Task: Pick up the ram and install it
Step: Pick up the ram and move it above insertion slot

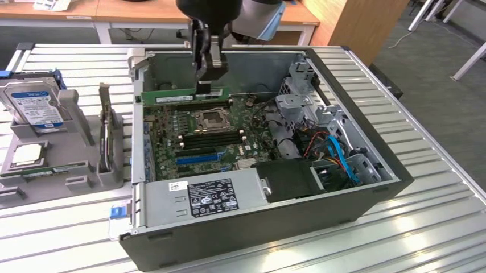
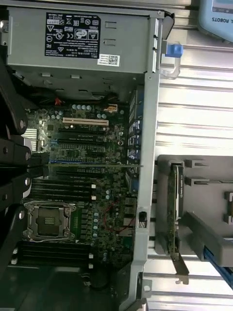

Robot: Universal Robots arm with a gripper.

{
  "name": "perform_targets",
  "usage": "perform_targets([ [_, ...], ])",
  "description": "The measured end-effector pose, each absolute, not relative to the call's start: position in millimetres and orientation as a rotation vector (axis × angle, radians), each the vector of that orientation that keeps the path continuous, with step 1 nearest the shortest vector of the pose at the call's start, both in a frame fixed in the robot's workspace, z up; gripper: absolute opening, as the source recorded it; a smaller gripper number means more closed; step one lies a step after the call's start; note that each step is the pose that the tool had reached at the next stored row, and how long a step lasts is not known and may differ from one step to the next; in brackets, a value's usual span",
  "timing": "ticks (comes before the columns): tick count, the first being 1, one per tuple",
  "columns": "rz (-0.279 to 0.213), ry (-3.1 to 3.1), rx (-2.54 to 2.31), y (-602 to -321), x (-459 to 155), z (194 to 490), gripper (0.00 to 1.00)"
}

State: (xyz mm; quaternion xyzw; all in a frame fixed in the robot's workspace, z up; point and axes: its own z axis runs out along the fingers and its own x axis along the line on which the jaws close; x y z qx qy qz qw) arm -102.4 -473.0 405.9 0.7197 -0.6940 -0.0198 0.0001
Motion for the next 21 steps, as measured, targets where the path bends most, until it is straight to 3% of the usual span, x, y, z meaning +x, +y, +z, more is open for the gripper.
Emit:
perform_targets([
  [21,-0.064,-2.180,2.260,-473,-51,406,0.11],
])
